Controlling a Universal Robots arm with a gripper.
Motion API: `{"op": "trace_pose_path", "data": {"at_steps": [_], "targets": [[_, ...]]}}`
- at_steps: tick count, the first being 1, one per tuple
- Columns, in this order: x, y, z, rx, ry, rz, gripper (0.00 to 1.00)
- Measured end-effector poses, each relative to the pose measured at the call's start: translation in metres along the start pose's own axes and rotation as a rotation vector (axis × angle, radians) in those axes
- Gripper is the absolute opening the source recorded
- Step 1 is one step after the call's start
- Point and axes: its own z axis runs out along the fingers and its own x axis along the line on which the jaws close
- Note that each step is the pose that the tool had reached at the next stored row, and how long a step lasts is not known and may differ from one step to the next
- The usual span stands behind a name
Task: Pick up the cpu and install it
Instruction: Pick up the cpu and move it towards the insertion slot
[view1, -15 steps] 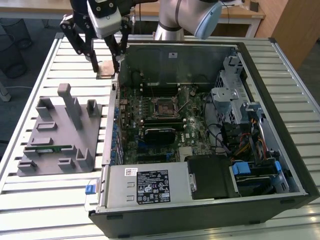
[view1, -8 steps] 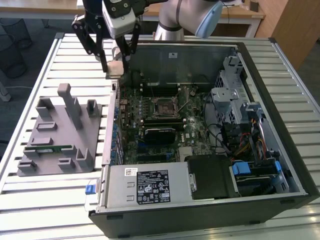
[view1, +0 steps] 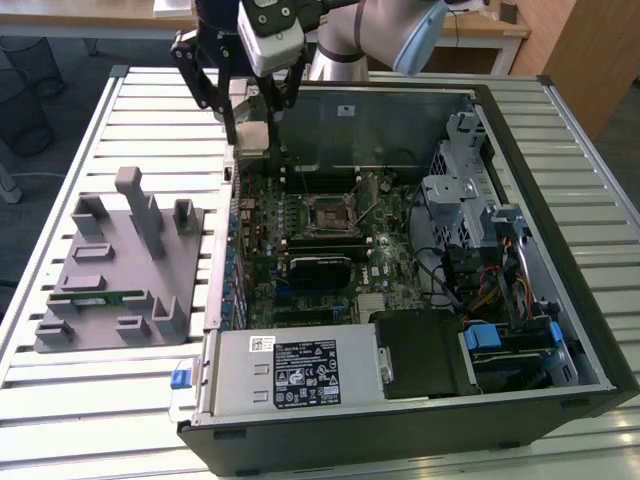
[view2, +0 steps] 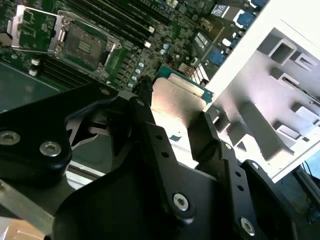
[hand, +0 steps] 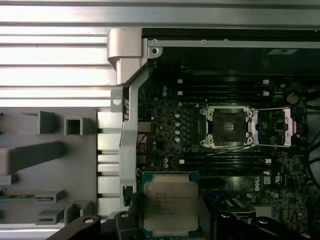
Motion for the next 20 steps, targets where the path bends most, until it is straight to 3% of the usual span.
{"op": "trace_pose_path", "data": {"at_steps": [20], "targets": [[-0.0581,0.0016,0.0014,0.0,0.0,0.0,0.53]]}}
